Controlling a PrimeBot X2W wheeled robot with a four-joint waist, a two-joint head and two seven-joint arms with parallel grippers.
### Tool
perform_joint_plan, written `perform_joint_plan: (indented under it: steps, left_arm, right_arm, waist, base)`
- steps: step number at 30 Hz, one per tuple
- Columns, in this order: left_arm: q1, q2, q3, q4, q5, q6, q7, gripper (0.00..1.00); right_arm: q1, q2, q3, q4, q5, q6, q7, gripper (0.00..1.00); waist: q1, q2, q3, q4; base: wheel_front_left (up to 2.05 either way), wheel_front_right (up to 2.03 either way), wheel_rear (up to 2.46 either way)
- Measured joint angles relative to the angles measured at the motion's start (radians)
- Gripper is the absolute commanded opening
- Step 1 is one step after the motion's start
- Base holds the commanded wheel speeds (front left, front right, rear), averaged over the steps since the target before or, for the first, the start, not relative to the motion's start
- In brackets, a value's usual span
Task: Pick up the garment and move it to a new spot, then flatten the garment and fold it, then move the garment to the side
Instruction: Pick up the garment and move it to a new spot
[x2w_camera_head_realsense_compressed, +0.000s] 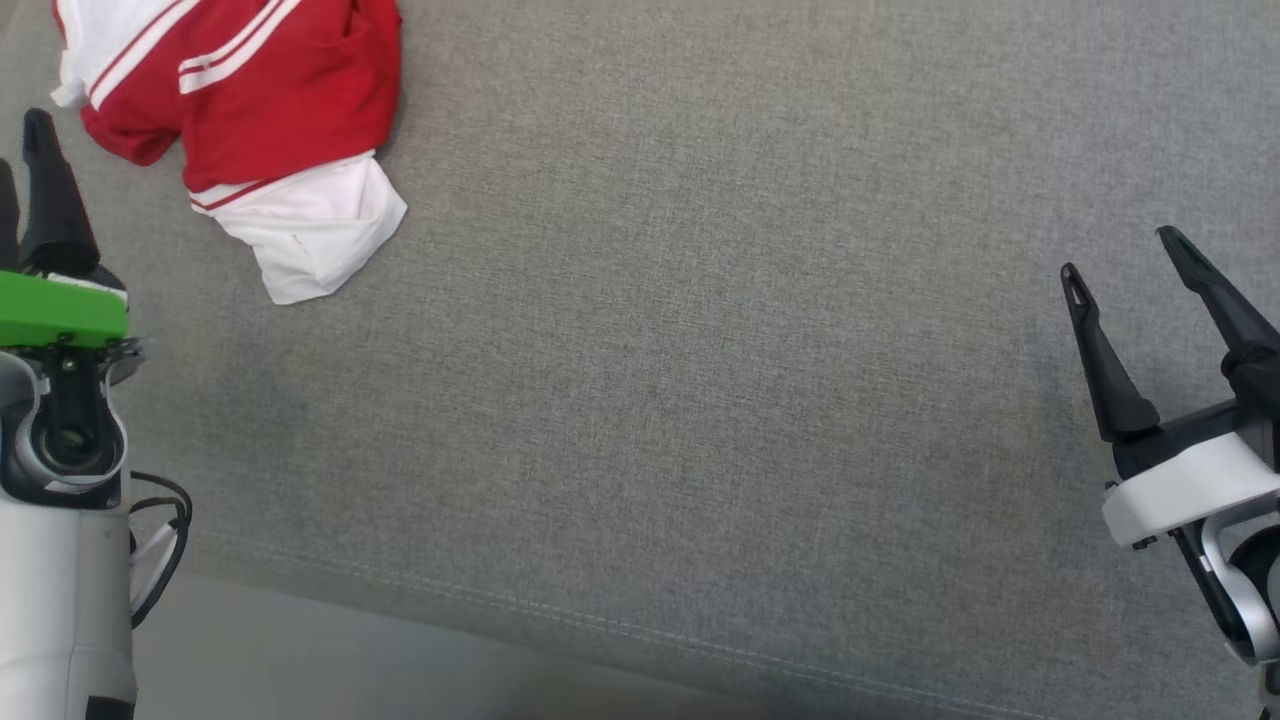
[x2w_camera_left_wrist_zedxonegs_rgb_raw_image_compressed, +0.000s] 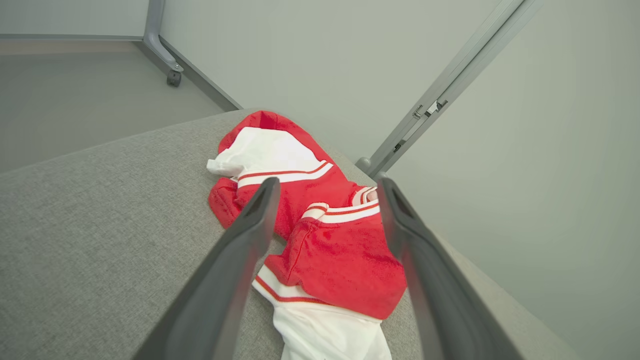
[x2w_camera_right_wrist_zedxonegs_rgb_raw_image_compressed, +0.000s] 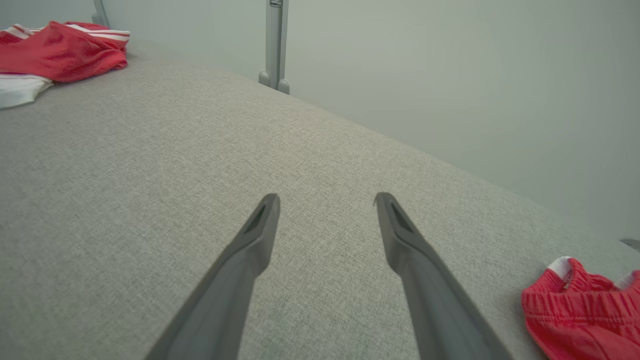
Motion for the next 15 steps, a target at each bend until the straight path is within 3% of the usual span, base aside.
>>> perform_joint_plan:
  steps: [7,15]
  left_arm:
    - [-0.067,-0.036,-0.049,0.141,-0.006,-0.023,0.044,1.0]
    - [-0.116,-0.031,-0.053,0.259,-0.006,-0.063,0.047,1.0]
  right_arm:
    - [0.0,-0.017,-0.033,-0.029,-0.003,-0.002,0.022,1.0]
    - [0.011,-0.025,-0.046,-0.067,-0.004,-0.002,0.058,1.0]
  waist:
    - [0.0,0.0,0.07,-0.018]
    - [0.0,0.0,0.084,-0.011]
  base:
    - [0.0,0.0,0.0]
    - [0.0,0.0,0.0]
